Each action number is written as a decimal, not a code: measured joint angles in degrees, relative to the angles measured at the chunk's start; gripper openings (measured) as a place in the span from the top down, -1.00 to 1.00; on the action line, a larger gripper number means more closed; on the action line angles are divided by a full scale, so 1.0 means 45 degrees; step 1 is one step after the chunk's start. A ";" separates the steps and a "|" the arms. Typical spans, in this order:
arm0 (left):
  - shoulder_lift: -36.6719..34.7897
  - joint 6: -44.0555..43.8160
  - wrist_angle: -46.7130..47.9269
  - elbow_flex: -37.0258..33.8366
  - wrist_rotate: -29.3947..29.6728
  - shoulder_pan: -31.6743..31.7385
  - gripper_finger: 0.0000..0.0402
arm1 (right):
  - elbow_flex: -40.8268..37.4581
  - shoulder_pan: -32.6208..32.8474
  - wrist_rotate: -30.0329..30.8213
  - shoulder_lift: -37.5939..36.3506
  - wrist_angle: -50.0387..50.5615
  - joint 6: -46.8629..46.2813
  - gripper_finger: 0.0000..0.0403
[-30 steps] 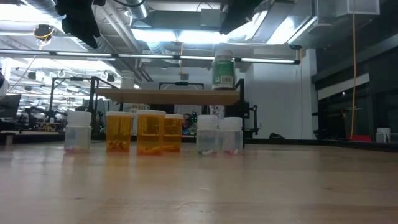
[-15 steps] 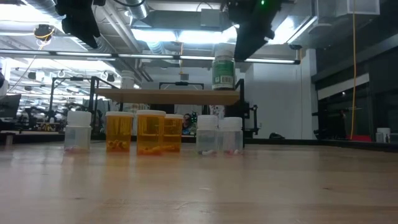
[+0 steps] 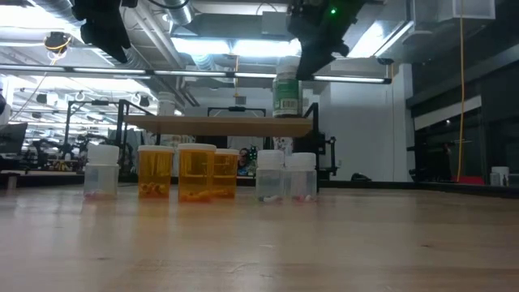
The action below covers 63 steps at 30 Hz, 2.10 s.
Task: Pick and place medicine bottles onto shelf by color
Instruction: Put the green pill bottle on the shelf
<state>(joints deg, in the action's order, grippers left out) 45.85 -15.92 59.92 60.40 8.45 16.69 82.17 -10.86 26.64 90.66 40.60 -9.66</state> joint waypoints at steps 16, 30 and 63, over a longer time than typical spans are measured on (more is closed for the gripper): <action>-0.0001 0.0007 0.0132 0.0000 0.0004 0.0000 -0.35 | 0.0007 -0.1077 -0.0622 0.1572 -0.4003 0.1297 0.76; -0.0001 0.0010 0.0146 -0.0005 0.0004 0.0000 -0.35 | 0.0006 -0.2058 -0.1141 0.1715 -0.4670 0.1302 0.76; 0.0002 0.0010 0.0126 -0.0005 0.0016 -0.0003 -0.35 | 0.0015 -0.2873 -0.2397 0.2704 -0.7040 0.1975 0.76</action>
<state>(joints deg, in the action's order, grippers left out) 45.86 -15.88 60.49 60.38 8.52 16.68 82.24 -23.78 15.86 102.83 8.92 -0.78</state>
